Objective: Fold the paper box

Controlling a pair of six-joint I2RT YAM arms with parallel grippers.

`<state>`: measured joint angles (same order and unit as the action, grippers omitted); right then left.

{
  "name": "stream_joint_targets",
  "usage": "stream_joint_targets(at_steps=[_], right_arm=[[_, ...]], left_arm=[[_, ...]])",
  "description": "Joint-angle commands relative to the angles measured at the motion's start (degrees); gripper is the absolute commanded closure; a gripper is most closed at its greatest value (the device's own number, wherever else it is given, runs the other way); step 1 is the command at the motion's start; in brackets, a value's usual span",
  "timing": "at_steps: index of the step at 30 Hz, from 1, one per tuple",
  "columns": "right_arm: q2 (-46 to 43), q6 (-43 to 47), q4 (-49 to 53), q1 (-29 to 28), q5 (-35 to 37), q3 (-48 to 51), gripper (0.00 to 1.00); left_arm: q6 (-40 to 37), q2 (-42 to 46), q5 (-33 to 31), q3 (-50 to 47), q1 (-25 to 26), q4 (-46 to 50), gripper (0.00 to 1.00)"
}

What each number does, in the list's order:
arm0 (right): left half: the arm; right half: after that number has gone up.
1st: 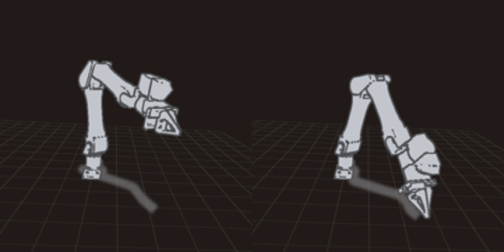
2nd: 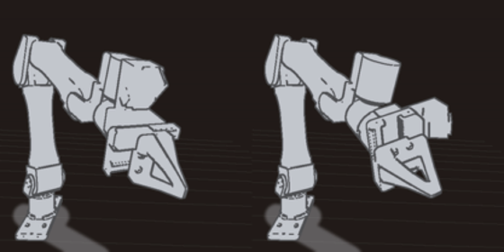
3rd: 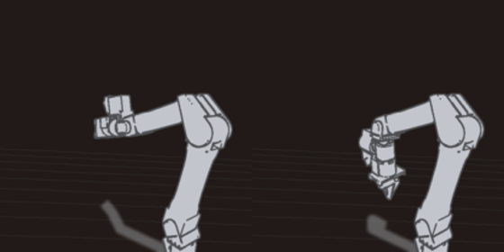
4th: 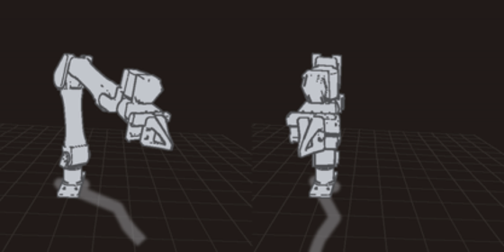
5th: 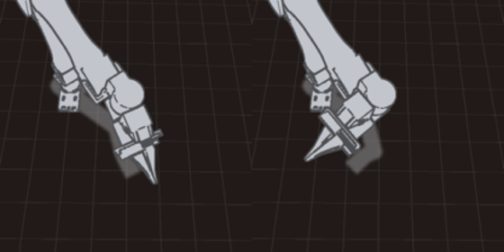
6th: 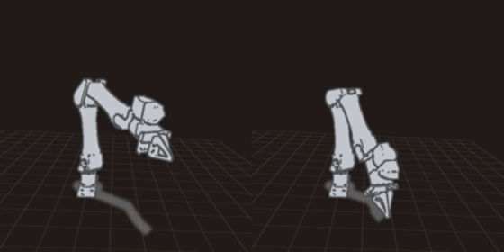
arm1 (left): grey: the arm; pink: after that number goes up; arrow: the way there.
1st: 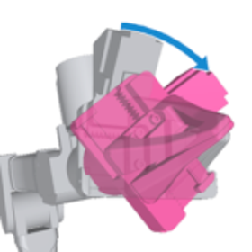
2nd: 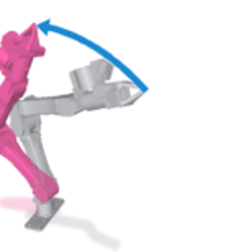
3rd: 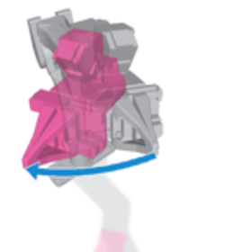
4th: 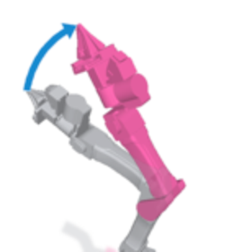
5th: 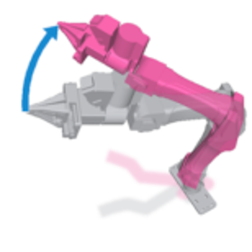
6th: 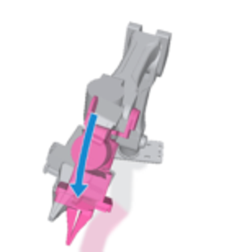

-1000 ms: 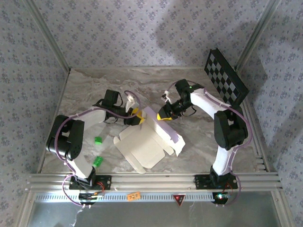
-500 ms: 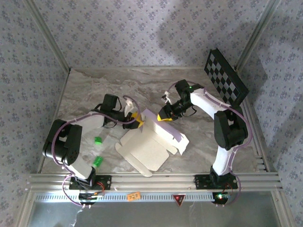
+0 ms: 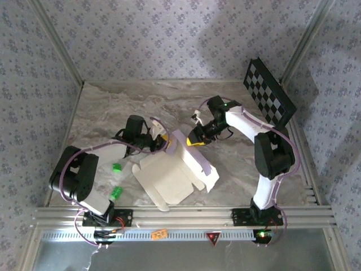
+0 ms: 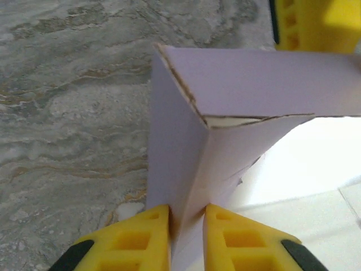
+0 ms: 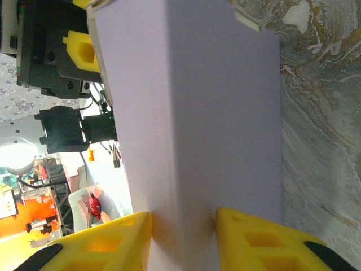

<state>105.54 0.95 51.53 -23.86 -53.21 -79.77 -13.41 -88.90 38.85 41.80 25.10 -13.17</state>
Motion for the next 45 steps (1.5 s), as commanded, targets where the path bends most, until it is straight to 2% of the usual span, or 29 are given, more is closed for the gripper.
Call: stream_joint_targets(at_steps=[1,6,12,20,25,28,34,42,44,45], right_arm=[[0.49,1.01,-0.43,-1.45,2.94,0.31,0.64],[0.06,0.34,-0.99,-1.94,3.45,0.48,0.6],[-2.57,-3.49,-4.23,-2.42,5.39,1.87,0.53],[-8.04,-9.58,-8.09,-5.5,10.52,2.25,0.54],[-10.98,-13.39,-9.6,-7.97,16.78,2.03,0.57],[-12.75,-14.52,-9.88,-9.82,23.12,2.75,0.57],[-17.73,-17.3,-12.47,-9.97,32.13,6.58,0.54],[-14.87,-17.01,-14.11,-8.96,26.42,10.7,0.57],[-14.75,-17.38,-14.92,-9.79,25.55,10.95,0.58],[-14.71,-17.39,-15.26,-10.14,25.36,10.95,0.58]], left_arm=[[3.36,-1.24,-4.89,-1.61,2.38,-2.02,0.86],[3.47,-1.36,-9.75,-2.26,4.75,-3.87,0.94],[4.36,0.07,-16.97,-5.59,6.72,-7.63,0.99],[8.35,4.84,-25.65,-12.07,9.36,-18.46,1.0],[11.61,5.98,-27.64,-16.57,9.7,-27.47,1.0],[12.01,5.34,-28.99,-19.05,9.79,-31.3,1.0],[11.61,4.16,-29.96,-22.23,9.84,-35.56,0.99],[11.83,2.98,-30.02,-22.84,9.93,-37.41,0.98],[12.38,2.76,-30.53,-22.32,9.88,-37.21,0.93],[12.76,2.39,-30.82,-22.02,9.89,-37.41,0.86]])
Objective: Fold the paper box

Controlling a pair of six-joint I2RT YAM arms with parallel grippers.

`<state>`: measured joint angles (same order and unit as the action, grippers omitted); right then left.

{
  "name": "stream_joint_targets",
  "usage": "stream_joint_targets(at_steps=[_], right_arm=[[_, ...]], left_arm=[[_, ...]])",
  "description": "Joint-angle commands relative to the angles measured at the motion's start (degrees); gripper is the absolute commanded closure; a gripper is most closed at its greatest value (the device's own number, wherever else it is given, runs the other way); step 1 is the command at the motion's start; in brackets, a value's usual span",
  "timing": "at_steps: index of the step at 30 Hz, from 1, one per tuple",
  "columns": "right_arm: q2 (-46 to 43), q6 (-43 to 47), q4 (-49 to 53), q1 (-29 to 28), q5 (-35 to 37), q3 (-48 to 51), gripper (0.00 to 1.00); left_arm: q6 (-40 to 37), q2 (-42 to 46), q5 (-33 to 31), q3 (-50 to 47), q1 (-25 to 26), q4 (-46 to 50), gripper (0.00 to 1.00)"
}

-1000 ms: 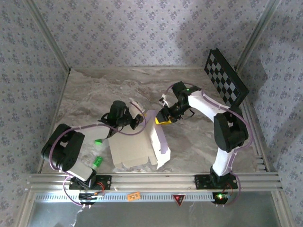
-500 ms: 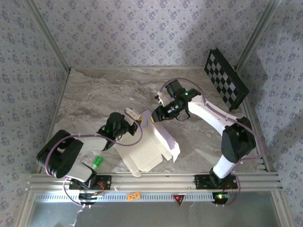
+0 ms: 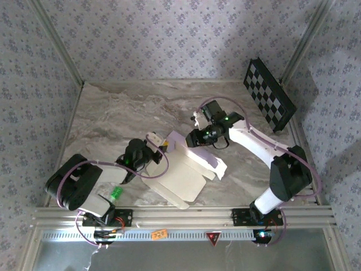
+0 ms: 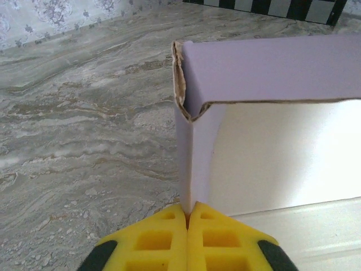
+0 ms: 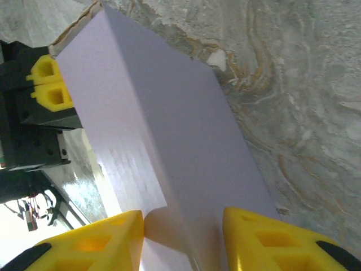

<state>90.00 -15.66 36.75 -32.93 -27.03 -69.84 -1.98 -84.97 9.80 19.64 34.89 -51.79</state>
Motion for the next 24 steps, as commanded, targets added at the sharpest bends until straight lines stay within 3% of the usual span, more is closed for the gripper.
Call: stream_joint_targets(at_steps=[1,7,16,24], right_arm=[[0.9,-0.84,-0.63,-1.45,-0.78,1.03,0.58],[1.77,-1.17,-1.42,-1.97,-1.27,1.03,0.61],[2.36,-0.94,-1.51,-1.61,-2.18,1.03,0.62],[1.84,-3.66,-2.04,-0.67,-3.75,3.4,0.64]], left_arm=[[1.58,-1.89,-1.98,0.61,0.12,1.21,0.82],[1.77,-6.08,-1.66,4.68,0.1,1.51,0.75],[4.89,-11.13,-3.0,9.76,0.01,0.02,0.75],[14.82,-13.77,-9.68,9.5,0.63,-6.63,0.95]])
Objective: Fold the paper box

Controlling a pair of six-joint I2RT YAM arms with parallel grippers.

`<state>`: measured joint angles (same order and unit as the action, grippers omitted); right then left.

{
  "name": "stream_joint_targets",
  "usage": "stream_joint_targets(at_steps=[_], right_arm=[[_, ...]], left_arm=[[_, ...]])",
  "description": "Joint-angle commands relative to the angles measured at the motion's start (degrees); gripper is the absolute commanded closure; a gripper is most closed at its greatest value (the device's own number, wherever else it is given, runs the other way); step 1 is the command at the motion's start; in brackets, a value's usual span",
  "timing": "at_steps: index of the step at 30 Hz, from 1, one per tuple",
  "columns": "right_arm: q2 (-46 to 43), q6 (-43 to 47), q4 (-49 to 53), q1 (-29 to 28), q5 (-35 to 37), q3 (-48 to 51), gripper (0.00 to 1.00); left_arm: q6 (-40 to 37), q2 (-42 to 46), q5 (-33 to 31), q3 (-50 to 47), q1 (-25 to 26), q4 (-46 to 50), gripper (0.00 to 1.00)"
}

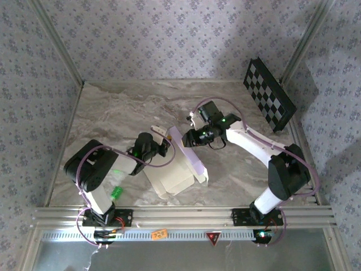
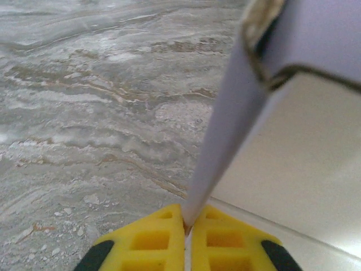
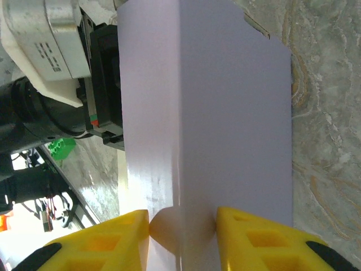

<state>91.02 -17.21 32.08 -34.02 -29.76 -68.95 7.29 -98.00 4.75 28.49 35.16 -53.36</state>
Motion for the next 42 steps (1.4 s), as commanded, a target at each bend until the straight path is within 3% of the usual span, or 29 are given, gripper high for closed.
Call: stream_joint_targets(at_steps=[1,4,9,11,16,24,28,35,42], right_arm=[[0.64,-3.03,0.55,0.67,-1.42,2.89,0.65],[0.26,-5.28,-1.38,0.88,-2.87,4.08,0.66],[-0.41,-8.33,-3.92,0.91,-5.5,5.4,0.67],[-0.53,-9.26,-4.87,1.12,-6.35,6.07,0.67],[0.4,-9.26,-5.18,2.56,-7.37,6.28,0.67],[1.05,-6.48,-3.12,5.5,-8.47,5.94,0.67],[0.76,-5.78,-2.38,6.62,-9.17,5.34,0.66],[0.74,-4.01,-0.12,7.31,-10.81,3.35,0.58],[0.11,-2.93,1.56,8.02,-11.29,1.1,0.55]], left_arm=[[6.03,-0.72,-5.71,0.6,0.93,-4.89,0.97],[5.76,-0.14,-10.54,0.71,3.1,-2.88,1.0],[6.07,3.28,-21.05,2.69,6.78,8.43,1.0],[5.11,4.36,-22.43,2.21,8.45,8.93,1.0],[3.53,4.04,-22.01,1.23,8.97,6.01,0.81],[0.14,6.77,-15.77,1.18,6.67,4.48,0.56],[0.44,7.37,-12.93,-0.3,3.95,1.41,0.52],[0.58,4.03,0.42,0.97,-0.26,-4.8,0.48],[0.68,0.04,3.43,4.49,-0.39,-6.43,0.48]])
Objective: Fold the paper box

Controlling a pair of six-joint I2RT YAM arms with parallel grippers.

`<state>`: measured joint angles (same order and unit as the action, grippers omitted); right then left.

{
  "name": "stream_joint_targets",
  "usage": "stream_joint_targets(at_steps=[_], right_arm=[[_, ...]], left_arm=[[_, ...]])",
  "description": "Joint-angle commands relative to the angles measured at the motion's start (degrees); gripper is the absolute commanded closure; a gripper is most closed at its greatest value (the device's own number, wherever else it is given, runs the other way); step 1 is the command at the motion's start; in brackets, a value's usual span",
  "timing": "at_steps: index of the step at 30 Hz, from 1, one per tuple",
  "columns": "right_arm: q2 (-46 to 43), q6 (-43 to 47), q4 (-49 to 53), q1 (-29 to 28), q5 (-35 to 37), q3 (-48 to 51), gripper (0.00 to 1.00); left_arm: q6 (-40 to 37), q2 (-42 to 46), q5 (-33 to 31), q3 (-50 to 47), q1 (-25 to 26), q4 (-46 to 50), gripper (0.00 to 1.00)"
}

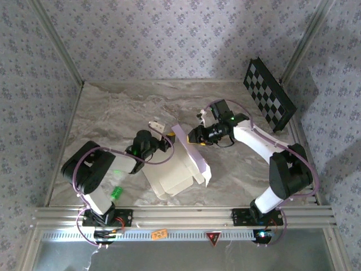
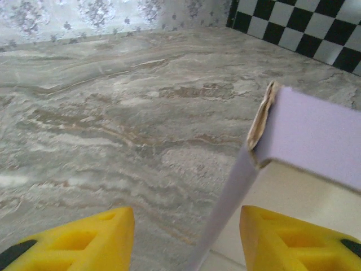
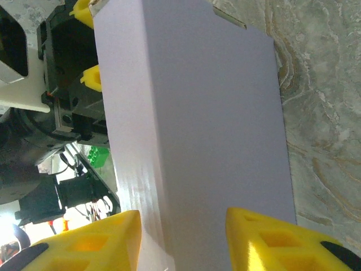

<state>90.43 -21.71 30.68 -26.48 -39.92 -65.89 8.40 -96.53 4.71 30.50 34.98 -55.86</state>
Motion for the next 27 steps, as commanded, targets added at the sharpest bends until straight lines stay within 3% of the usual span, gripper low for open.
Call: stream_joint_targets(at_steps=[1,5,11,19,27], right_arm=[[0.73,1.65,3.06,0.62,-1.2,-1.91,0.54],[1.14,1.85,3.25,1.12,-1.1,-4.2,0.54],[4.24,2.03,2.55,1.31,0.4,-6.55,0.52],[9.48,0.04,-0.61,0.15,-2.13,-8.5,0.57],[10.15,-1.83,-2.68,-1.78,-4.0,-8.01,0.6]], left_arm=[[-0.17,-1.91,3.93,2.95,-0.26,-4.31,0.48],[0.81,-3.37,5.1,4.55,-0.25,-5.27,0.5],[1.27,-4.53,5.65,5.18,-0.25,-5.99,0.71],[1.7,-5.73,4.46,4.81,-0.02,-7.28,0.86],[-1.59,-5.6,-7.53,4.55,5.19,-5.85,0.99]])
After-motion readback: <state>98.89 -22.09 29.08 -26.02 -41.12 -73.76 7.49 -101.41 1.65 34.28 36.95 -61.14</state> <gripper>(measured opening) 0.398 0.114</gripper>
